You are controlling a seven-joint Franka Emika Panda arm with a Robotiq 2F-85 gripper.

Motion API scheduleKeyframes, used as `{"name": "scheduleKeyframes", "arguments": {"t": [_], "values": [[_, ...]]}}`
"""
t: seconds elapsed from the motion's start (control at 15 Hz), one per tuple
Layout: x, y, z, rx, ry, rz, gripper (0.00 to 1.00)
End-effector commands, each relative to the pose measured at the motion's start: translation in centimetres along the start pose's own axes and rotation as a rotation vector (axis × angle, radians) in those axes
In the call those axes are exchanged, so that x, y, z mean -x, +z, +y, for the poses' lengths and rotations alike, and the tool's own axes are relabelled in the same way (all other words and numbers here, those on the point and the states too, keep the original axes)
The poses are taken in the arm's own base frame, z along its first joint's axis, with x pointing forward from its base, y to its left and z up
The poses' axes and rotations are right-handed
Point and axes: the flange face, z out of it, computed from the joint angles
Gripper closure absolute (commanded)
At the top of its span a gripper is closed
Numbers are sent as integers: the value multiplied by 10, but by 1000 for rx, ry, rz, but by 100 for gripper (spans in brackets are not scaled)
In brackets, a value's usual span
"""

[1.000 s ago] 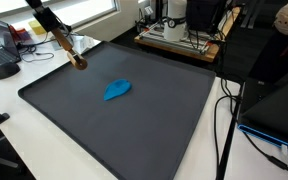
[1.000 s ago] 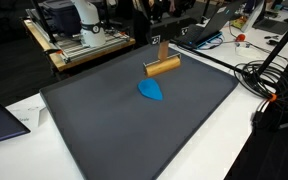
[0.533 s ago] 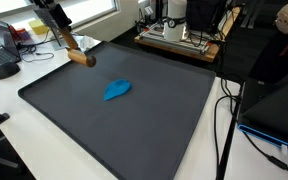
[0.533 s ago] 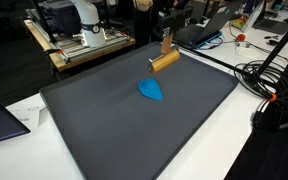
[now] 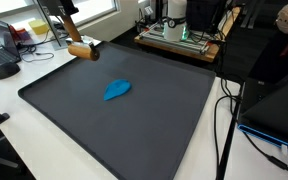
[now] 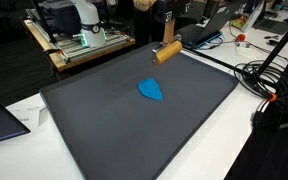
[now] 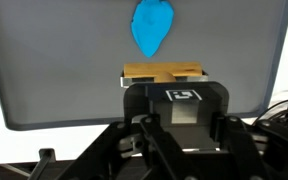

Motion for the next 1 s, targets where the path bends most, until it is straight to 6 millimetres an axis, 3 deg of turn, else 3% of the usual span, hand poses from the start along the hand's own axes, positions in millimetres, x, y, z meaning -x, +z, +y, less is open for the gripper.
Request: {"name": "scheduleKeyframes", "arguments": {"t": [0.0,0.4,0.93], "values": [[36,-12,-8,16,-41,88,77],[83,-11,-12,27,-34,209,77],[191,15,-15,-13,-150,211,77]]}}
